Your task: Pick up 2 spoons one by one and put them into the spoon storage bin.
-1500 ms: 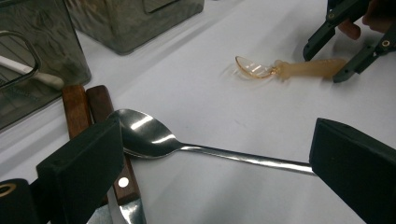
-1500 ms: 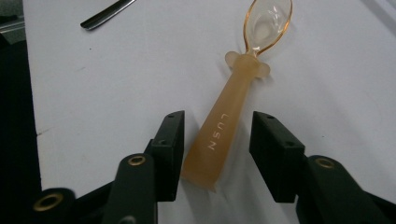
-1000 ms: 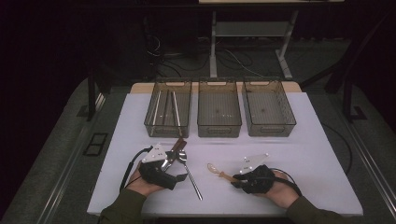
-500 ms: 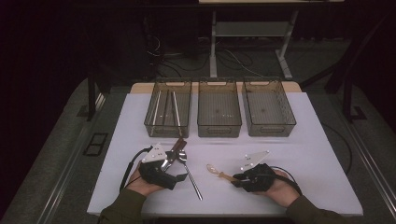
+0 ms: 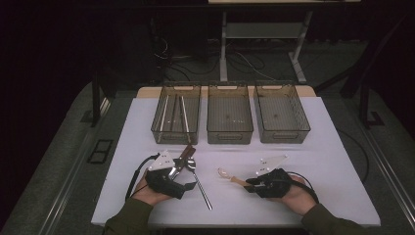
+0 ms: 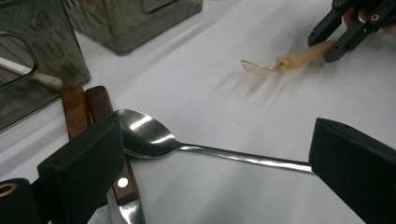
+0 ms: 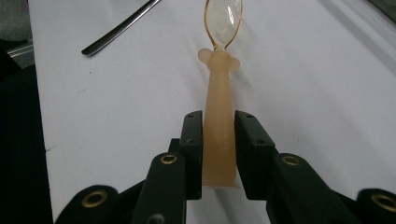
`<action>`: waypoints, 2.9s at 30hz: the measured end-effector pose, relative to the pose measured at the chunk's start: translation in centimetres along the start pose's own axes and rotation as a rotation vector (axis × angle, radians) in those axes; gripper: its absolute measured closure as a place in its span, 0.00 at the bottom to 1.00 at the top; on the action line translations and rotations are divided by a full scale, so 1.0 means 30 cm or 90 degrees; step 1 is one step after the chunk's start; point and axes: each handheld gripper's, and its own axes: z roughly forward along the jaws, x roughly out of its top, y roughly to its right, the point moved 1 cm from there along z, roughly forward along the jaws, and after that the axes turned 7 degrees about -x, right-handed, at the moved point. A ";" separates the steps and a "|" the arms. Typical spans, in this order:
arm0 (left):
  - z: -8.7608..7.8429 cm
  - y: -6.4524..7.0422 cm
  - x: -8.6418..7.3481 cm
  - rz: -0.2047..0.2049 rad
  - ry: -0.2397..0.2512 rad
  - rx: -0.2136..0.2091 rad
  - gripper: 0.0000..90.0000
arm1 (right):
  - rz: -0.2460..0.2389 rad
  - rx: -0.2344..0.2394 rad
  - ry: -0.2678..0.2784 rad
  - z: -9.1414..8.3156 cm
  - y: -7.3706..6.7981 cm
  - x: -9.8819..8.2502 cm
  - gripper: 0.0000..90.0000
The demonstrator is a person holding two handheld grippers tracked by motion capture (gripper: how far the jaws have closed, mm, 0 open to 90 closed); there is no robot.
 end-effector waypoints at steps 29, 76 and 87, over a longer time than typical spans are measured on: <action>0.001 0.000 0.000 -0.001 0.000 -0.001 0.02 | 0.030 -0.011 0.067 -0.080 0.047 0.035 0.82; -0.001 -0.005 -0.002 -0.006 0.003 -0.004 0.02 | 0.100 -0.081 0.158 -0.106 0.229 0.189 0.82; -0.001 -0.005 -0.002 -0.007 0.007 -0.008 0.02 | 0.134 -0.113 0.163 -0.075 0.322 0.281 0.82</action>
